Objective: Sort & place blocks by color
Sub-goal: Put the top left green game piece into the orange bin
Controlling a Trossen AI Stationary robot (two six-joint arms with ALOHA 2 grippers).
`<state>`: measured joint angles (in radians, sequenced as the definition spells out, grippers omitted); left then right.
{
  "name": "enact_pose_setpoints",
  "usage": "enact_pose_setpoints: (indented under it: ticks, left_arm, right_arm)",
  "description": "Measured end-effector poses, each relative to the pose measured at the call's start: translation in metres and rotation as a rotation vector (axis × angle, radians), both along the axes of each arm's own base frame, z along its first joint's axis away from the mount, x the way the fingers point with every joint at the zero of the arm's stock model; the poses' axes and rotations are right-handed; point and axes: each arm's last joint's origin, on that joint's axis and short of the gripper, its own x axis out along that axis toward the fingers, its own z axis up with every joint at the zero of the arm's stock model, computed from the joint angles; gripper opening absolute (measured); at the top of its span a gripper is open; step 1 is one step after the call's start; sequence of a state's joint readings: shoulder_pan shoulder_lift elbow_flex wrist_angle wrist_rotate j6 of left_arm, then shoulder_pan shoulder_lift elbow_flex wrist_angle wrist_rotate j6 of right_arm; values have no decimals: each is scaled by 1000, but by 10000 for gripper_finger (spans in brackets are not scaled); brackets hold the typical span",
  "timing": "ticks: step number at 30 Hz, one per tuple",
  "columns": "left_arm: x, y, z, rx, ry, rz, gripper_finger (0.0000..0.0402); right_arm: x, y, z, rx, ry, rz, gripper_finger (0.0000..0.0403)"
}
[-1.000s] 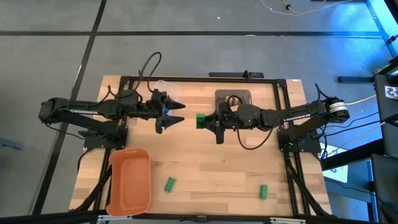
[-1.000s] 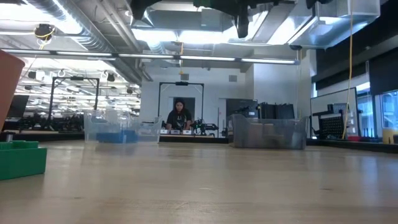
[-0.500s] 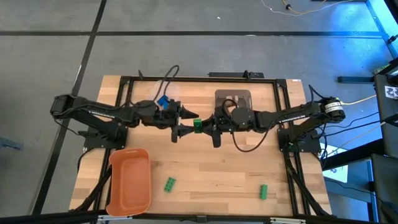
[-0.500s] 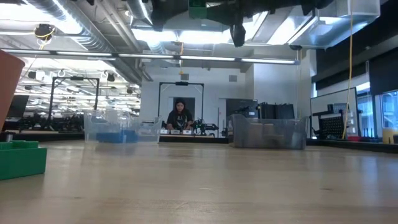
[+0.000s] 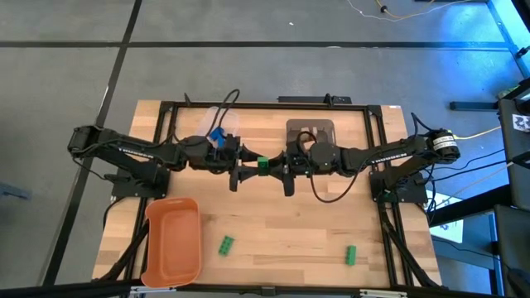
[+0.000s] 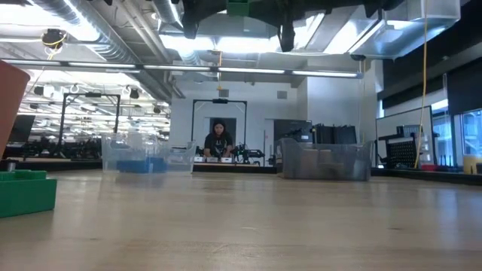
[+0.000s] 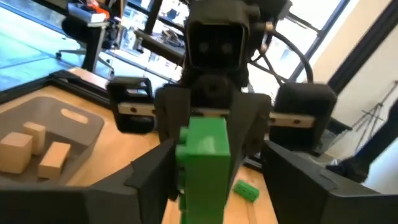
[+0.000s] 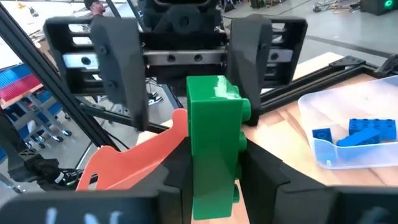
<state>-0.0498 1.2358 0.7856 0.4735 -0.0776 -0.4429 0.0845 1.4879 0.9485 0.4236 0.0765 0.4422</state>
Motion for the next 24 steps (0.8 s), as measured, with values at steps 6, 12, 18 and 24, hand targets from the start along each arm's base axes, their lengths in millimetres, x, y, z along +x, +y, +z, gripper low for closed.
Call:
enact_pose_setpoints:
  ticks: [6, 12, 18, 24]
  left_arm:
    - [0, 1, 0, 0, -2, 25, 174]
    - [0, 3, -1, 2, 15, 51, 83]
    - [-5, 14, -1, 17, 52, 35, 78]
    - [-33, 28, 11, 55, 121, 80, 78]
  right_arm:
    - [0, 0, 1, -2, -6, 1, 92]
    - [0, 0, 0, -4, -2, -3, 92]
    - [-4, -1, 0, -6, 39, -7, 197]
    - [-29, -6, 8, -9, 192, -20, 350]
